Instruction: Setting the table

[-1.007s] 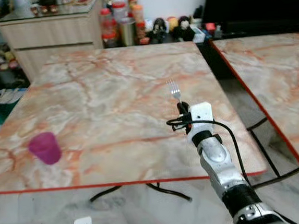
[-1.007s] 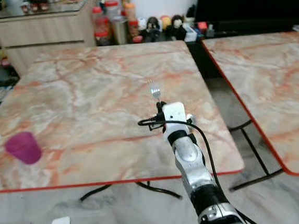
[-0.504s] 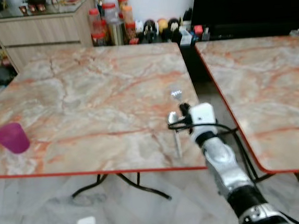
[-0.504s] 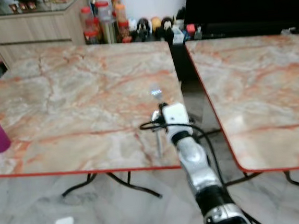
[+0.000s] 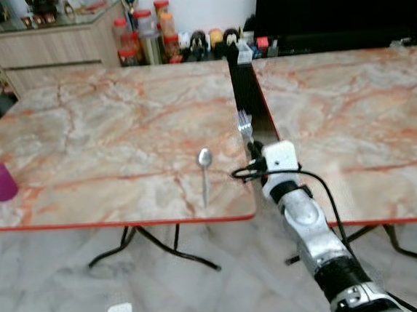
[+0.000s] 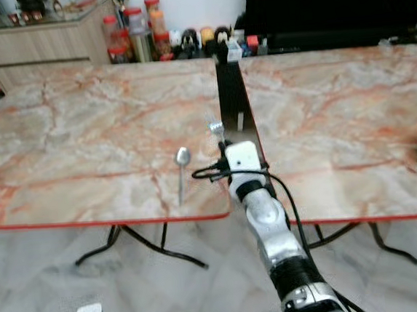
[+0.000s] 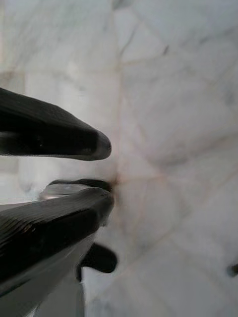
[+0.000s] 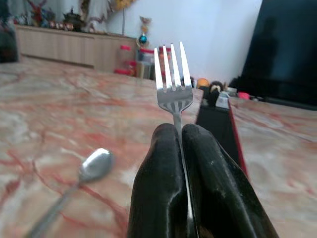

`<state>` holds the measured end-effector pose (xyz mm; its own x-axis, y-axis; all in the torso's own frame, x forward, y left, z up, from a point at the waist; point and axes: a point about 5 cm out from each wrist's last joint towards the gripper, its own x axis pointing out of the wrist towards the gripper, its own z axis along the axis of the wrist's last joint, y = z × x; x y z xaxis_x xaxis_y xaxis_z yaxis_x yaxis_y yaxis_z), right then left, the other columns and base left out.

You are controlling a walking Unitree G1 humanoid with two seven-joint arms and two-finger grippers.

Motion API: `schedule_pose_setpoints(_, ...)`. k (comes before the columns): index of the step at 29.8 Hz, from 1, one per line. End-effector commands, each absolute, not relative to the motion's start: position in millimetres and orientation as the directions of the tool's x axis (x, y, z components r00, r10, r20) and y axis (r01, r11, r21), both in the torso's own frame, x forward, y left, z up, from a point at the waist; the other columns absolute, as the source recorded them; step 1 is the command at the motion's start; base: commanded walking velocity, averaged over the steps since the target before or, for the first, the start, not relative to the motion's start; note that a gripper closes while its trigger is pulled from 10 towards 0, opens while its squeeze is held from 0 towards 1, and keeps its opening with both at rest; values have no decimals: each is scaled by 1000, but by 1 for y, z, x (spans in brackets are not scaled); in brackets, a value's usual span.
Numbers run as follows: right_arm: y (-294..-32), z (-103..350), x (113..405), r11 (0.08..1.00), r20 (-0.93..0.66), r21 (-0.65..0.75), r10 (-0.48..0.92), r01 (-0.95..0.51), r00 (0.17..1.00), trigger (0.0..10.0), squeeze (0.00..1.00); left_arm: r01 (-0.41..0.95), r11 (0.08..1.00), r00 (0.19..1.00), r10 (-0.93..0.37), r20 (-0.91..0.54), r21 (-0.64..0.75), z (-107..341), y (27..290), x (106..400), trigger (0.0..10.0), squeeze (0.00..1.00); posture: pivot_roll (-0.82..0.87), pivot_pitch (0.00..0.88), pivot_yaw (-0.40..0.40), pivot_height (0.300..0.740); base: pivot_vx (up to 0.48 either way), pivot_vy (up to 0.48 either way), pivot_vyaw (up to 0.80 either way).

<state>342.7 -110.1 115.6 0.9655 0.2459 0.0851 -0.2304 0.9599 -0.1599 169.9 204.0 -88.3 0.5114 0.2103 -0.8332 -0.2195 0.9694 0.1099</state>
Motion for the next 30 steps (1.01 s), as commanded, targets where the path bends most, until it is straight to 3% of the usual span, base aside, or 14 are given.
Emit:
schedule_pose_setpoints(1, -110, 121, 344, 958, 104, -172, 247, -227, 963, 10000, 0, -207, 972, 514, 207, -832, 114, -87, 205, 172, 10000, 0, -14, 0, -20, 719, 0, -472, 0)
schedule_pose_setpoints(30, -113, 120, 343, 961, 93, -166, 236, -219, 967, 10000, 0, -203, 973, 513, 199, -835, 107, -88, 202, 171, 10000, 0, -21, 0, -22, 719, 0, -470, 0)
